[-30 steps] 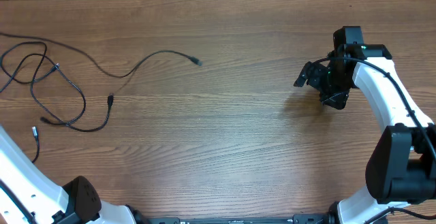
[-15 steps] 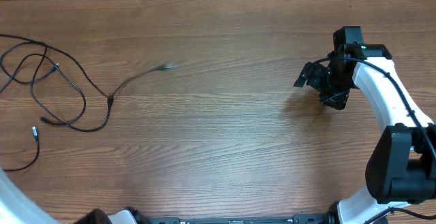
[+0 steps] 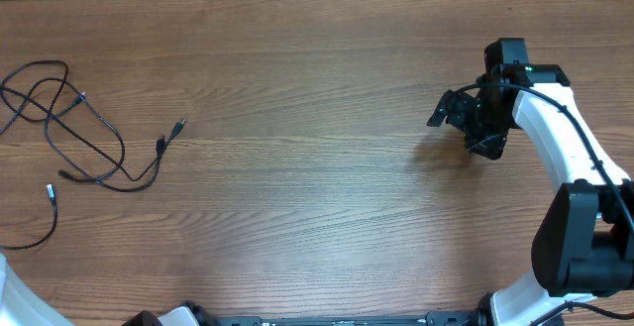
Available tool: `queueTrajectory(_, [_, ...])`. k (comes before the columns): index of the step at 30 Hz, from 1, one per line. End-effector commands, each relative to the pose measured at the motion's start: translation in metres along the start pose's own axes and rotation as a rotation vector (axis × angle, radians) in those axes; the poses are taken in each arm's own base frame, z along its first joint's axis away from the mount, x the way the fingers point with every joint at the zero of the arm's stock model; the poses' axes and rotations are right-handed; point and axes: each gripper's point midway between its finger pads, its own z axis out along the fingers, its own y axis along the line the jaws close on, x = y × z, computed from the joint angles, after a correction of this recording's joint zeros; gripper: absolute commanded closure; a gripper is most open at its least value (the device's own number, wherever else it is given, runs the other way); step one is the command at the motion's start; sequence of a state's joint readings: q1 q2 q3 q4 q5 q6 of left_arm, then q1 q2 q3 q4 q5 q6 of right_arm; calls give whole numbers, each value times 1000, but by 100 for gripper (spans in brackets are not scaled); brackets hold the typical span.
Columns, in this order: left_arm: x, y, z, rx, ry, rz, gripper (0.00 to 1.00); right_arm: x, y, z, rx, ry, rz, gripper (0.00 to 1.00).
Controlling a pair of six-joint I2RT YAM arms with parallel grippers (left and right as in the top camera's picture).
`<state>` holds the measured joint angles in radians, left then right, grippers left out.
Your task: Untangle cables
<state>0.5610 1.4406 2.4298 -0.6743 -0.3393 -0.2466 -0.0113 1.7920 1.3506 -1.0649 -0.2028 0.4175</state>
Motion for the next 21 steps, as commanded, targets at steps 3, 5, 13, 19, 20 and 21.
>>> queueTrajectory(3, [18, -19, 10, 102, 57, 27, 96, 1, 2, 1, -2, -2, -12, 4])
queueTrajectory(5, [41, -35, 19, 185, 124, 59, 96, 1, 1, 1, -1, 1, -12, 4])
queueTrajectory(13, [149, -29, 65, 66, 357, 307, 96, 5, 0, 1, 6, 14, -9, 4])
queueTrajectory(19, [236, -23, 78, -19, 560, 371, 96, 6, 2, 1, -7, 23, -8, 4])
queueTrajectory(20, [250, -23, 80, -32, 592, 344, 96, 7, 2, 1, -9, 26, -8, 4])
queueTrajectory(21, [266, -22, 80, -48, 627, 317, 96, 7, 2, 1, -8, 27, -8, 4])
